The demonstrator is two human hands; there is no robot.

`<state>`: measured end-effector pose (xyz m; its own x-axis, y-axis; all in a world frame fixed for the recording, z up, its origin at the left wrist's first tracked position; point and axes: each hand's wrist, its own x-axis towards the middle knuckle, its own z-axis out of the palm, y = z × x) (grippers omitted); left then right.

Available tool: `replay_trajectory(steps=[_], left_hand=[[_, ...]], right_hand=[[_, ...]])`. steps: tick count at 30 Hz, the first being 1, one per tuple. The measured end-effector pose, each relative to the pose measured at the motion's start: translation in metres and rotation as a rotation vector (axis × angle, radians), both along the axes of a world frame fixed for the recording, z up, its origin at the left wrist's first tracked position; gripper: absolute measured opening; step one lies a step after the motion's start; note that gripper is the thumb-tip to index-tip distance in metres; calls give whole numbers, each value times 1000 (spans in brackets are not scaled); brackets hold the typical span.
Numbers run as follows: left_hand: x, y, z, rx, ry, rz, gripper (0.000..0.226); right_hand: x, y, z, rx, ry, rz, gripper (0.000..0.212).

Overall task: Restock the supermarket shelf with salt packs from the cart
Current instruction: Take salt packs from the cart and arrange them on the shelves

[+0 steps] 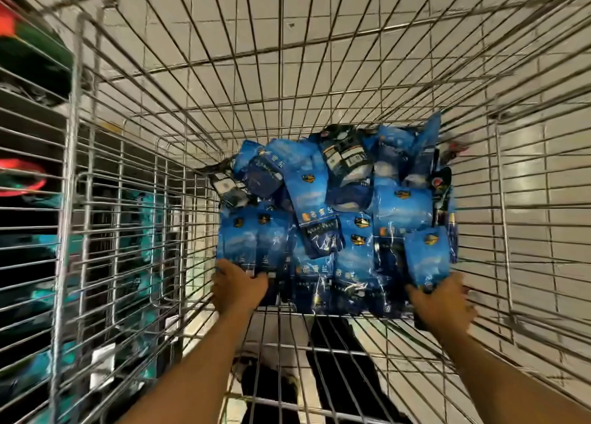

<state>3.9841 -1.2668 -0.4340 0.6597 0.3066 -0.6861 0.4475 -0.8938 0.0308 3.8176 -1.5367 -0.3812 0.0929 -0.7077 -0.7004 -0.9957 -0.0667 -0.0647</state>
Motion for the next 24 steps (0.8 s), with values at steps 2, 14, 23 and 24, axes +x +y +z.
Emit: replay_trajectory(steps=[2, 14, 23, 24], left_hand=[[-6, -8, 5, 7, 21, -104, 102], [-4, -32, 13, -215, -24, 328, 78], [20, -23, 52, -330, 107, 234, 37], [25, -20, 60, -351, 106, 225, 36]], right_hand=[[-5, 8, -11, 33, -24, 21, 73], [39, 75, -42, 441, -480, -378, 28], [64, 105, -25, 565, -523, -390, 20], [66, 105, -17, 590, -519, -393, 25]])
